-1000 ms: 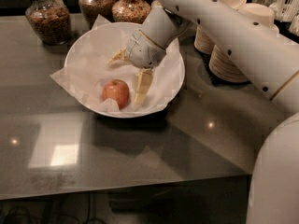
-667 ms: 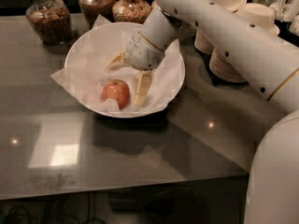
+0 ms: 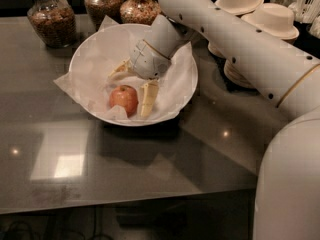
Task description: Pick apple from white bowl
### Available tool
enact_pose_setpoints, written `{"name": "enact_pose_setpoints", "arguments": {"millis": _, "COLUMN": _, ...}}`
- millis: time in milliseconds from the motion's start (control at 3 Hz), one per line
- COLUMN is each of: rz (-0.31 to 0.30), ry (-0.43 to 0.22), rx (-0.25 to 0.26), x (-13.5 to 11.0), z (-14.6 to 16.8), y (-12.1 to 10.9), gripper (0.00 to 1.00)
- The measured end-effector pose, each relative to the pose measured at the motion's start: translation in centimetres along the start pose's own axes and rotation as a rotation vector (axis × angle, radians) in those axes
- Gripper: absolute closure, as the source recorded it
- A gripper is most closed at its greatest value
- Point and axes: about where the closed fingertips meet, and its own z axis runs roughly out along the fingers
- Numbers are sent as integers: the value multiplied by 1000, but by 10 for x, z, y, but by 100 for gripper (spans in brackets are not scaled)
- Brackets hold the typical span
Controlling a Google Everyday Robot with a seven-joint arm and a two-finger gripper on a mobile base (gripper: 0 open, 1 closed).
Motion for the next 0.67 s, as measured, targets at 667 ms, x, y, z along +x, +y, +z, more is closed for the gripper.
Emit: {"name": "enact_pose_setpoints", "arguments": {"millis": 667, "rz": 0, "ry": 0, "rx": 0, "x": 0, "z": 0, "y": 0, "gripper": 59}}
